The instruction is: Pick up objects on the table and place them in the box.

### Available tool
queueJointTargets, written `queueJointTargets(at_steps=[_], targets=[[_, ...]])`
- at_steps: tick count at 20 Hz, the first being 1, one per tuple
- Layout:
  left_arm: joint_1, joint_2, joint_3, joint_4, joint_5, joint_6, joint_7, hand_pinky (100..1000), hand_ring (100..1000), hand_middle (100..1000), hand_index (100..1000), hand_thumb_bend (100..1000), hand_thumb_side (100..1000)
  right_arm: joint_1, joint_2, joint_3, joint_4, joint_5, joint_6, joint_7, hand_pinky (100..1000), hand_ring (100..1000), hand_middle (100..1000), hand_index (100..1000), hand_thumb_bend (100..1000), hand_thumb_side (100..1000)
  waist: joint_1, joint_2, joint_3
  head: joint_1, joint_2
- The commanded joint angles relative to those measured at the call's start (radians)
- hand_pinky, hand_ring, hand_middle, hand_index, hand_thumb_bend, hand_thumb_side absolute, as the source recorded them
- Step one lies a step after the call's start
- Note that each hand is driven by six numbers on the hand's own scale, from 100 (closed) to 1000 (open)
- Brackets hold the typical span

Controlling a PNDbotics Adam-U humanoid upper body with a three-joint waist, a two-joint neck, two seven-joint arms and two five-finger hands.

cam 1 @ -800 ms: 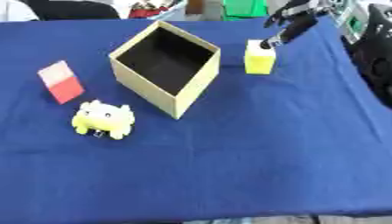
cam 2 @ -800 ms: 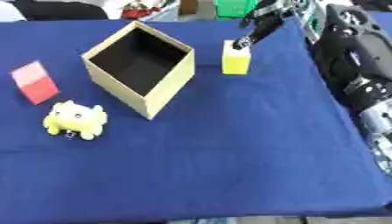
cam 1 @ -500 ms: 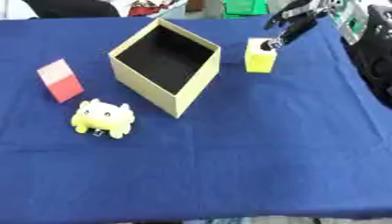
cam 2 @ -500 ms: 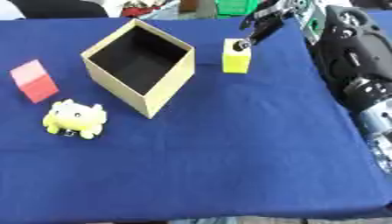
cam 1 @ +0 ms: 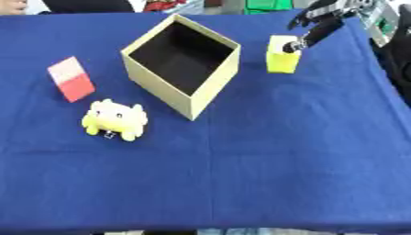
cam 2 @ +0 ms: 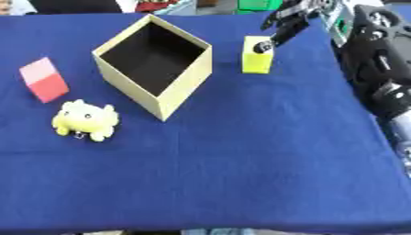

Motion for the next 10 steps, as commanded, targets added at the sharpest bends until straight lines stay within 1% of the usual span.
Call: queueJointTargets(at_steps=[1,6,10], targets=[[-0.006,0.01,0.004,-0.019,-0.004,-0.002,-0.003,691,631,707,712,211,921,-0.033,-0.014,0.003,-0.026,0.011,-0.06,0.056,1000,1000,1000,1000,340,799,0.001,-0.014,0.0,0.021,-0.006],[-0.006,0.009,0.004,-0.019,-0.006,-0.002,-0.004,690,632,707,712,211,920,-0.039,-0.016,0.007,-0.035,0.022,-0.061,0.056,1000,1000,1000,1000,346,796,0.001,-0.009,0.001,0.05,-0.025],[-0.008,0.009,0.003,-0.019,-0.006,-0.002,-0.005,691,632,708,712,211,920,-0.041,-0.017,0.008,-0.032,0.032,-0.061,0.056,1000,1000,1000,1000,354,795,0.0,-0.006,0.003,0.056,-0.03]])
